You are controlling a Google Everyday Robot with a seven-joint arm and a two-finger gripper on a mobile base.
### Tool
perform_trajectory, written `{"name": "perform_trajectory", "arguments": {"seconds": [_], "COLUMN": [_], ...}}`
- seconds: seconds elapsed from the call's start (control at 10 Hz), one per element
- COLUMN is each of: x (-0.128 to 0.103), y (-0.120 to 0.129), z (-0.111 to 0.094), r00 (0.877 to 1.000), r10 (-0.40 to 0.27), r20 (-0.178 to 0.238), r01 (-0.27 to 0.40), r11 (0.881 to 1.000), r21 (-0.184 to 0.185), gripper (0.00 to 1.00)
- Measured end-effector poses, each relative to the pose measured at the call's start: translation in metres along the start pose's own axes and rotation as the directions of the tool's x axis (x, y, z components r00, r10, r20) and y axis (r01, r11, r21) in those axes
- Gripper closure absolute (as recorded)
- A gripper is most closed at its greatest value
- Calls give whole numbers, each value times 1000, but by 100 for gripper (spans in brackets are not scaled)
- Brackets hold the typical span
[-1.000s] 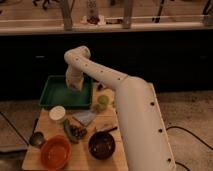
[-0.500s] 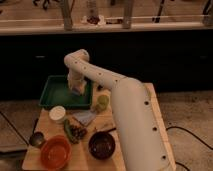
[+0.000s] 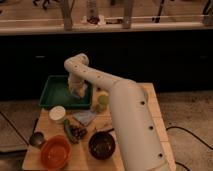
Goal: Wipe tray with sponge
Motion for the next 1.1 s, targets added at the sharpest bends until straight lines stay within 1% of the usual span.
{"name": "perform_trajectory", "arguments": {"seconds": [0.2,0.4,0.6,0.8,1.1], "x": [-2,-2,-2,-3,4], "y": [2,5,8,9,12], "z": [9,13,16,17,17], "r00": [1000,999,999,999,999], "r10": [18,31,36,40,52], "r20": [2,9,15,17,8], "r01": [-18,-31,-36,-39,-52], "r11": [1000,999,999,999,998], "r21": [-6,-12,-21,-22,-20], "gripper": [100,100,100,100,100]}}
